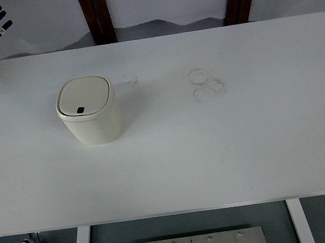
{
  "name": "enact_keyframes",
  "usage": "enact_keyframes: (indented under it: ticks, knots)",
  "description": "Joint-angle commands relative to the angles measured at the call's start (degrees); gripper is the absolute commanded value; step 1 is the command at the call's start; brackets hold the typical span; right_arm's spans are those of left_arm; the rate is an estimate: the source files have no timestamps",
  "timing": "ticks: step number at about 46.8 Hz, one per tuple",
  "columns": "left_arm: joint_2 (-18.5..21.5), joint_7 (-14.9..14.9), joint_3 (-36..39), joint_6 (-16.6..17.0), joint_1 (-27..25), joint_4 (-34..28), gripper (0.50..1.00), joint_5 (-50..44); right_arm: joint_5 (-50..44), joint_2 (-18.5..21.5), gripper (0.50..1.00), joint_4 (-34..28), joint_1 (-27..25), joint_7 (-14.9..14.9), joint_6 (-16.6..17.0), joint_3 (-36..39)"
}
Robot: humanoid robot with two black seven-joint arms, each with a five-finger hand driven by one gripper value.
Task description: Open trash bin
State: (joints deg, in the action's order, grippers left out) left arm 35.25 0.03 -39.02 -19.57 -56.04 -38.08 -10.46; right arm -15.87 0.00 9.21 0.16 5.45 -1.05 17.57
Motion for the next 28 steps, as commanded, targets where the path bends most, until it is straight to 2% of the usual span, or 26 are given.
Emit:
enact_keyframes:
  ticks: [1,28]
  knots:
    - [-0.09,0.06,0.0,-0.03,-0.03,-0.15,1.0,0.0,0.05,0.0,0.995,-0.06,0.01,0.0,0.0,-0.07]
    - [-0.36,-0.47,0.0,0.24,0.06,-0.41,1.0,0.0,0.05,0.0,0.995,-0.07,0.01,-0.09,0.0,-0.07]
